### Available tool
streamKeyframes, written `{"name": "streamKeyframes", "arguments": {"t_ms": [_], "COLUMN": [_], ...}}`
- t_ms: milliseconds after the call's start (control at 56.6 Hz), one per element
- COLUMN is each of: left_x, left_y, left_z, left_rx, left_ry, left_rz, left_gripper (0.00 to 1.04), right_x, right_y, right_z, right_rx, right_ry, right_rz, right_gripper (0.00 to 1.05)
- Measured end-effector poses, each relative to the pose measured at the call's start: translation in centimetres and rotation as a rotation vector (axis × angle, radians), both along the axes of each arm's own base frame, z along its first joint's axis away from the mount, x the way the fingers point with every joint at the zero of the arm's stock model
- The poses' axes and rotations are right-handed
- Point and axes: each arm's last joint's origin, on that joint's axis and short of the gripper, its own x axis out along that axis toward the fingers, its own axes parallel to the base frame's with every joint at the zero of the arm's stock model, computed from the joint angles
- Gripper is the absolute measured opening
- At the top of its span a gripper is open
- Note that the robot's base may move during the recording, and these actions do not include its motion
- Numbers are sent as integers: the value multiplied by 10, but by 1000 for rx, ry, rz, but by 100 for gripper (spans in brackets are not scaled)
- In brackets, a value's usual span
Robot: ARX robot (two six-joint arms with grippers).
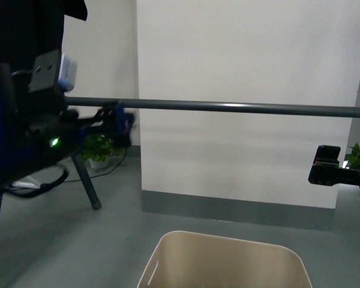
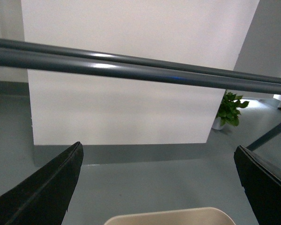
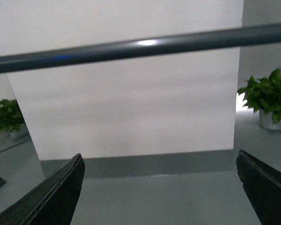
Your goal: Move hamper under clothes hanger
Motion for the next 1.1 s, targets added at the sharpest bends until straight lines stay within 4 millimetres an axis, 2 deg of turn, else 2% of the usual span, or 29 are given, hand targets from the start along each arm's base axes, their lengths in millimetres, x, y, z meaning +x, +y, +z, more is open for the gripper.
{"name": "streamKeyframes", "arguments": {"t_ms": [88,124,230,354,424,495,619,778,1096], "left_x": [-27,-45,-87,-122,-143,-153,-171,-192,-227], "left_y": [12,18,30,37,41,44,47,58,59], "left_z": [-21,-32,-43,-43,-48,-52,-59,-56,-56], "left_rx": [45,69,111,119,123,120,126,124,127], "left_ry": [109,149,179,164,165,157,180,168,173], "left_rz": [217,288,323,318,317,322,318,323,322], "left_gripper": [84,76,55,30,12,3,3,3,3], "right_x": [-6,-15,-70,-107,-127,-139,-157,-178,-214], "right_y": [5,14,27,20,14,13,8,0,0], "right_z": [-2,-10,-32,-22,-16,-14,-12,-8,7], "right_rx": [-3,-25,-73,-83,-82,-83,-87,-86,-87], "right_ry": [-11,57,219,218,212,215,220,221,216], "right_rz": [11,42,118,112,96,103,130,101,105], "right_gripper": [96,91,69,45,29,18,1,2,2]}}
